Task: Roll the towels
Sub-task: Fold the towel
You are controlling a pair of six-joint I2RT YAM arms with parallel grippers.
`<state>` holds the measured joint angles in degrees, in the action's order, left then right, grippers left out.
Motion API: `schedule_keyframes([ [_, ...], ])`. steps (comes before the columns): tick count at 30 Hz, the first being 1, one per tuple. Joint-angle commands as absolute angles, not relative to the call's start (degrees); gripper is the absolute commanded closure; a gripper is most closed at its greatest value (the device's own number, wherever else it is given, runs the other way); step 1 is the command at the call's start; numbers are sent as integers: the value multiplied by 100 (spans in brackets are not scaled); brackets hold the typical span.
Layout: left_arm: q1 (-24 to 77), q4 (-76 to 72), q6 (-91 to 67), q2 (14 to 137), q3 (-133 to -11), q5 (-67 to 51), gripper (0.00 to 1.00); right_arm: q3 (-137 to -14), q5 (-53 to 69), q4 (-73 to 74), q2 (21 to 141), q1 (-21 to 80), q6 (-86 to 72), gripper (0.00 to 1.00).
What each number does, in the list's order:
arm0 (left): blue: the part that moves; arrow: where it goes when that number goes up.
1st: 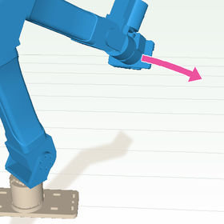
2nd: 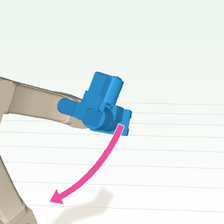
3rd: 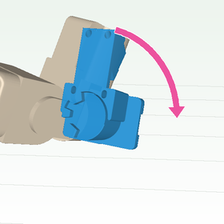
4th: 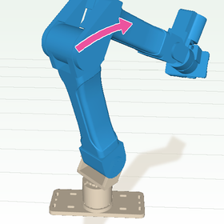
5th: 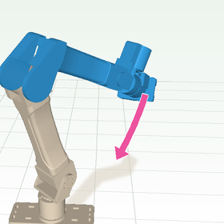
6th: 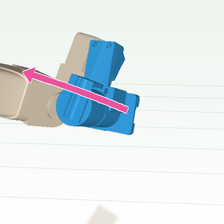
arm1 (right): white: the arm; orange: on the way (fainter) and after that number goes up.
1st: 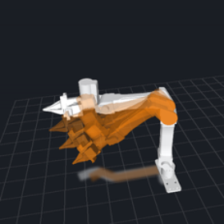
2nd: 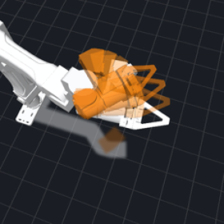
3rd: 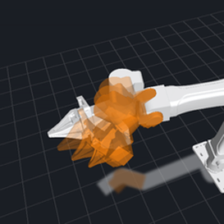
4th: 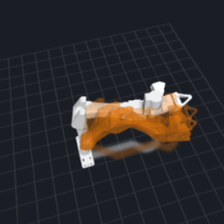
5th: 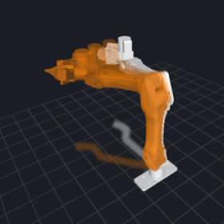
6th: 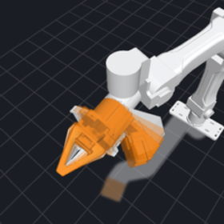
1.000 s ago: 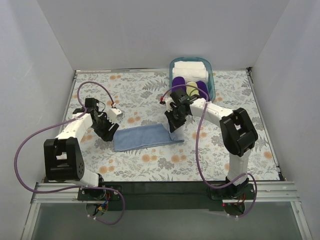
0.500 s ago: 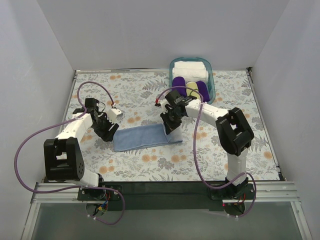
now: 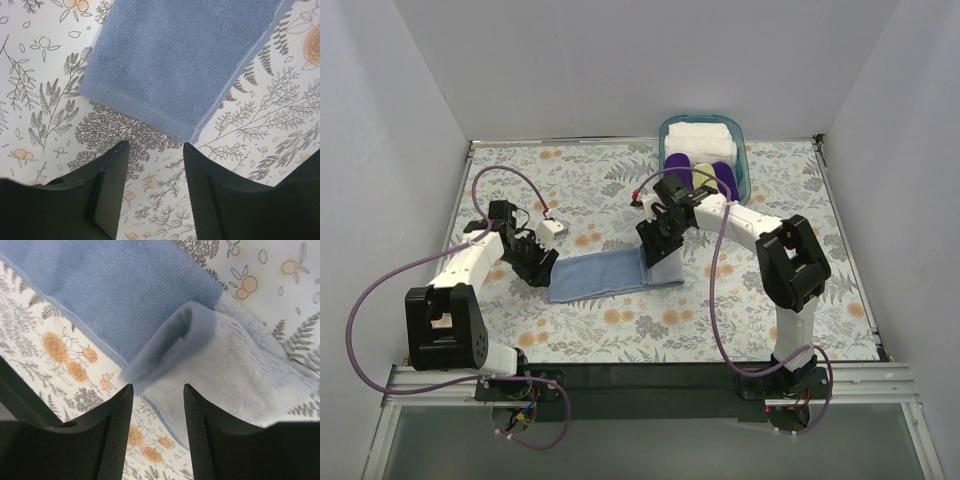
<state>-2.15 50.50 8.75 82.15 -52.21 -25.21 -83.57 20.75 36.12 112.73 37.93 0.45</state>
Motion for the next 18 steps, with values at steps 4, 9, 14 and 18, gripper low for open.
schedule_keyframes([
  [4, -246, 5150, 914, 7910, -5221, -2979, 68, -8464, 2199, 3648, 10283, 3367, 764, 65],
  [9, -211, 5089, 897, 8278, -5300, -3041, 78, -8385, 1802, 3612, 10511, 3366, 1274, 76],
  [14, -141, 4940, 748, 8841, -5405, -3103, 86, -8297, 1671, 3349, 11003, 3358, 1353, 82],
  [18, -141, 4624, 563, 9280, -5546, -3032, 94, -7850, 1591, 3199, 11031, 3366, 1424, 86],
])
